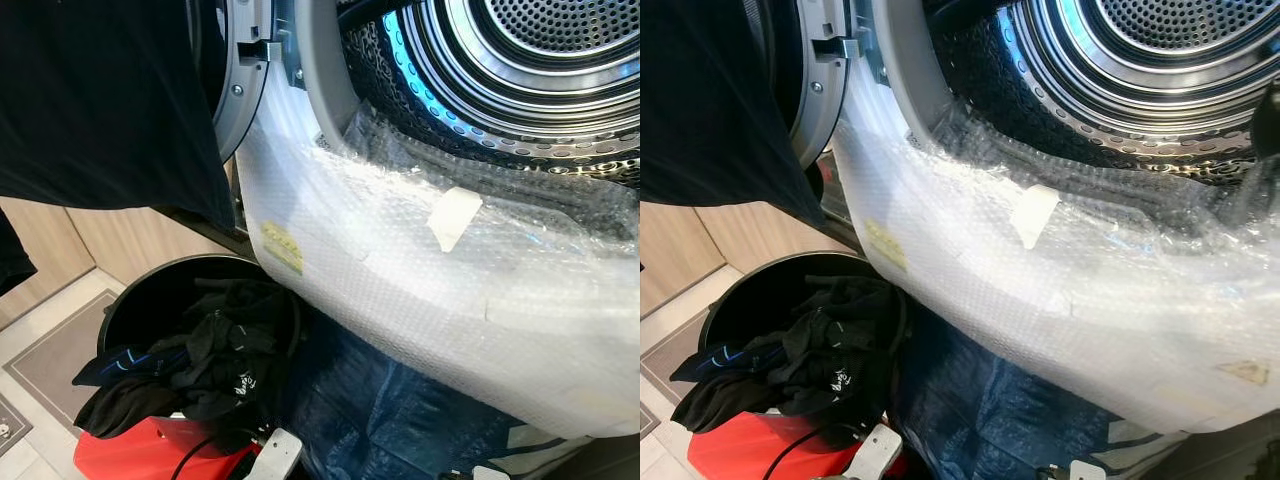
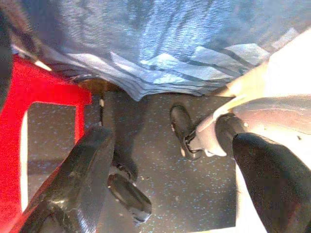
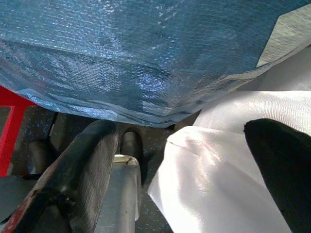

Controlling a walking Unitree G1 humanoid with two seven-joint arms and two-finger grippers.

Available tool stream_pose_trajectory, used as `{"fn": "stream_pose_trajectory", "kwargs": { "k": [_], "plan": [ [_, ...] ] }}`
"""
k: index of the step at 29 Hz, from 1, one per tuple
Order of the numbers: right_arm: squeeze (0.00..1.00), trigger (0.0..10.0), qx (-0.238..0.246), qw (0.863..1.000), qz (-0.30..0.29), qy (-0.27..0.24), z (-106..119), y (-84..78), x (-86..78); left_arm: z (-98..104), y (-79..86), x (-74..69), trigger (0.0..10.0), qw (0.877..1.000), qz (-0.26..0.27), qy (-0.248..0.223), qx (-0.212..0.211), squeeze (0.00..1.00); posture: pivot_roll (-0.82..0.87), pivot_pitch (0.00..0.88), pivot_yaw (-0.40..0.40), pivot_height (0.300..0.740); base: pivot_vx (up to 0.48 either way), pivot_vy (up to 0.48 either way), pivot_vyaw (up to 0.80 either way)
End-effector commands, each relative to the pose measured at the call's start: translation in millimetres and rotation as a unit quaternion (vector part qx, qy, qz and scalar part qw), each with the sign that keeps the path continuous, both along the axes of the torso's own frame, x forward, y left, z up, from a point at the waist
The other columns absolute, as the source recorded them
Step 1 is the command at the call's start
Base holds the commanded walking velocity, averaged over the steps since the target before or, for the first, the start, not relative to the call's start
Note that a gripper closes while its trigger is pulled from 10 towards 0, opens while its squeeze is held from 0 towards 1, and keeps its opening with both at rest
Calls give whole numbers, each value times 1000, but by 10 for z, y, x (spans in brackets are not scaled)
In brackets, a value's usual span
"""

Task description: Clothes washing

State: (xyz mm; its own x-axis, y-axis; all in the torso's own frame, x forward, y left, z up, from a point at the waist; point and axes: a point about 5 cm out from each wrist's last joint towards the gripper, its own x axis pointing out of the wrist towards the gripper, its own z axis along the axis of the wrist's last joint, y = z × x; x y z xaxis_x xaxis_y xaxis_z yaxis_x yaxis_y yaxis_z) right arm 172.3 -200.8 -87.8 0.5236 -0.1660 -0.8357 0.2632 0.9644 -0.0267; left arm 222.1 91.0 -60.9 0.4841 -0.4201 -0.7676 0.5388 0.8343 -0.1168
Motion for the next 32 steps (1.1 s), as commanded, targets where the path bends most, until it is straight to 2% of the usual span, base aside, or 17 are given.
{"fn": "stream_pose_trajectory", "kwargs": {
  "k": [1,3,6,7,10,11,15,17,18,19,22,24,26,27,30,32],
  "plan": [
    [0,10000,-9,1000,3,6,-10,-42,-39,2,-52,-13,10000,1000,-26,1,0,0,15,58,-89,740,0,0,0],
    [0,10000,-11,1000,8,6,-11,-37,-39,40,-100,28,10000,999,-45,-13,-2,0,13,59,-87,740,0,0,0],
    [0,10000,-13,1000,16,9,-17,-27,-49,241,-304,236,10000,991,-112,-75,-11,0,23,67,-80,740,0,0,0],
    [0,10000,-13,1000,16,9,-17,-27,-49,241,-304,236,10000,991,-112,-75,-11,0,23,67,-80,740,0,0,0],
    [0,10000,-15,1000,24,13,-29,-9,-70,442,-492,400,10000,981,-145,-128,-33,0,29,71,-75,740,0,0,0],
    [0,10000,-15,999,27,15,-35,5,-80,521,-575,445,10000,973,-169,-151,-36,0,29,71,-75,740,0,0,0],
    [0,10000,-15,999,36,17,-46,39,-94,655,-709,493,10000,956,-210,-202,-41,0,36,80,-64,740,0,0,0],
    [0,10000,-16,999,40,19,-53,47,-109,734,-778,484,10000,951,-204,-216,-84,0,47,94,-51,740,0,0,0],
    [0,10000,-17,999,43,20,-54,49,-112,757,-787,486,10000,950,-199,-221,-91,0,47,94,-51,740,0,0,0],
    [0,10000,-18,999,46,21,-57,50,-117,848,-818,482,10000,945,-193,-239,-110,0,50,96,-49,740,0,0,0],
    [0,10000,-19,998,49,22,-61,53,-128,997,-832,463,10000,934,-200,-274,-113,0,64,110,-44,740,0,0,0],
    [0,10000,-20,998,53,24,-65,60,-134,1198,-878,416,10000,923,-201,-295,-143,0,80,116,-42,740,0,0,0],
    [0,10000,-19,998,57,25,-69,84,-136,1514,-911,323,10000,903,-211,-332,-170,0,83,124,-35,740,0,0,0],
    [0,10000,-21,997,67,26,-69,103,-130,1640,-887,282,10000,896,-215,-350,-167,0,79,129,-32,740,0,0,0],
    [0,10000,-22,997,71,26,-69,110,-127,1681,-875,271,10000,894,-215,-355,-166,0,79,129,-32,740,0,0,0],
    [0,10000,-21,997,73,24,-68,126,-121,1797,-844,232,10000,891,-208,-365,-174,0,78,133,-29,740,0,0,0]
  ]
}}
